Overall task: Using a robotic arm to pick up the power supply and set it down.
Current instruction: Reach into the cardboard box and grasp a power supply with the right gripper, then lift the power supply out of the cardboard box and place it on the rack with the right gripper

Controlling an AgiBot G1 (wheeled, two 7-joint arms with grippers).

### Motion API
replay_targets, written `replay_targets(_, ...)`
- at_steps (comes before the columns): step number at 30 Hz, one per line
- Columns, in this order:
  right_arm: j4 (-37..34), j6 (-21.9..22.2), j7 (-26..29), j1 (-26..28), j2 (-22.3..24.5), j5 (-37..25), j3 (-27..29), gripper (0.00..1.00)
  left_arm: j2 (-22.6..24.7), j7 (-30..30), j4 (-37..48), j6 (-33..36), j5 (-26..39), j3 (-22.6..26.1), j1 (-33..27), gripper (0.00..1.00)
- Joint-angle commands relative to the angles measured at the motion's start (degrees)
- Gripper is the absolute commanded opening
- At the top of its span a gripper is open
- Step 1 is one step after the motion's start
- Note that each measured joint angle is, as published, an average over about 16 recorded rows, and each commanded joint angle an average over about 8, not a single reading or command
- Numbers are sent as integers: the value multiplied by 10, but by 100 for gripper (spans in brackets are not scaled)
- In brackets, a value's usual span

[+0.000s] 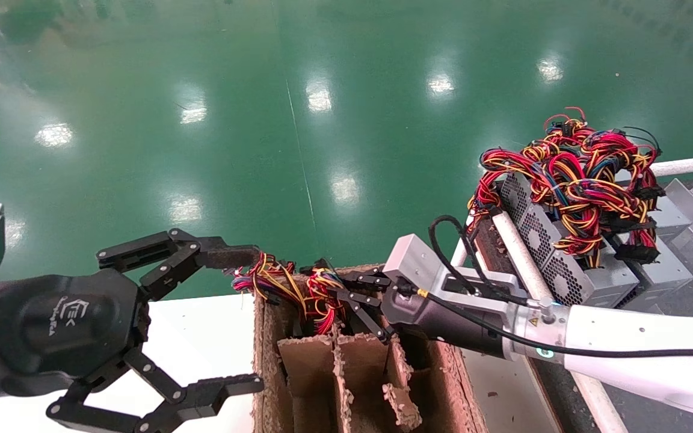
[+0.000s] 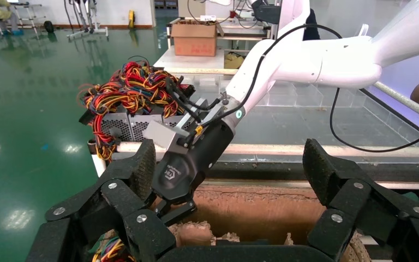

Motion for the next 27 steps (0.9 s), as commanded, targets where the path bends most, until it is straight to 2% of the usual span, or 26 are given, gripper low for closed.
replay_targets(1, 10, 3, 4, -5, 4, 4, 3, 0, 0, 0, 0, 0, 0, 0, 0, 100)
replay_targets(12, 58, -10, 6, -9, 59, 72, 57, 0, 0, 0, 0, 0, 0, 1, 0, 100)
replay_targets(27, 59, -55, -10, 22, 150, 220, 177, 0, 0, 1, 0, 0, -1, 1, 0, 100)
